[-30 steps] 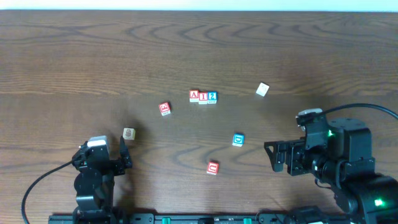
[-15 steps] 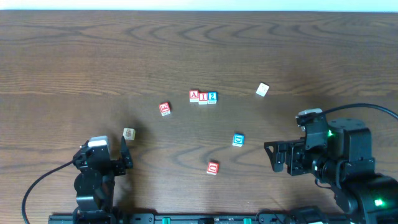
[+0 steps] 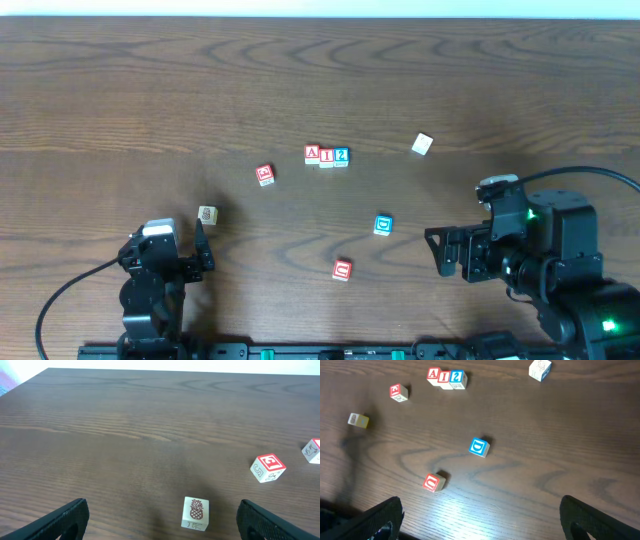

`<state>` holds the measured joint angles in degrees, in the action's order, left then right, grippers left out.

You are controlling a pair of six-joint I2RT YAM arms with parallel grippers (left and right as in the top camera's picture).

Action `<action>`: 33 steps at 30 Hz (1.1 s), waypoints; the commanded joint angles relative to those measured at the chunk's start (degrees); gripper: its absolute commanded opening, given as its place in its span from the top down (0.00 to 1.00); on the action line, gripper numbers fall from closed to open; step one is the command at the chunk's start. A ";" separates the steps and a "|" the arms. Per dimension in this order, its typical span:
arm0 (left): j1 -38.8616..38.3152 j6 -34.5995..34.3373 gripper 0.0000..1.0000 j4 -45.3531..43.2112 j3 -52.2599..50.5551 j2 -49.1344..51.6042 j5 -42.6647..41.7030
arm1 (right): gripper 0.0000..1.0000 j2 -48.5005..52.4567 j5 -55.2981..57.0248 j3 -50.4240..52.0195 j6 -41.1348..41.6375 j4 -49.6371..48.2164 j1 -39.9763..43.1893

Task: Spell out Ai2

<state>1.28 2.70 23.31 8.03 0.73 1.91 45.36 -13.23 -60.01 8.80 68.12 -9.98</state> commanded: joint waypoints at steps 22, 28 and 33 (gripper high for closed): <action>-0.22 -1.01 0.05 0.00 -1.20 -0.48 -0.26 | 0.01 -28.65 3.15 21.46 -22.62 -16.37 4.35; -0.22 -1.01 0.05 0.00 -1.20 -0.48 -0.26 | 0.01 -40.61 2.93 31.45 -22.58 -16.50 7.21; -0.22 -1.01 0.05 0.00 -1.20 -0.48 -0.26 | 0.01 -45.03 2.12 38.16 -22.29 -16.83 7.28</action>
<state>1.28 2.31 23.18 8.01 0.69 1.72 1.43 -10.55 -24.40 -12.62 51.70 -3.31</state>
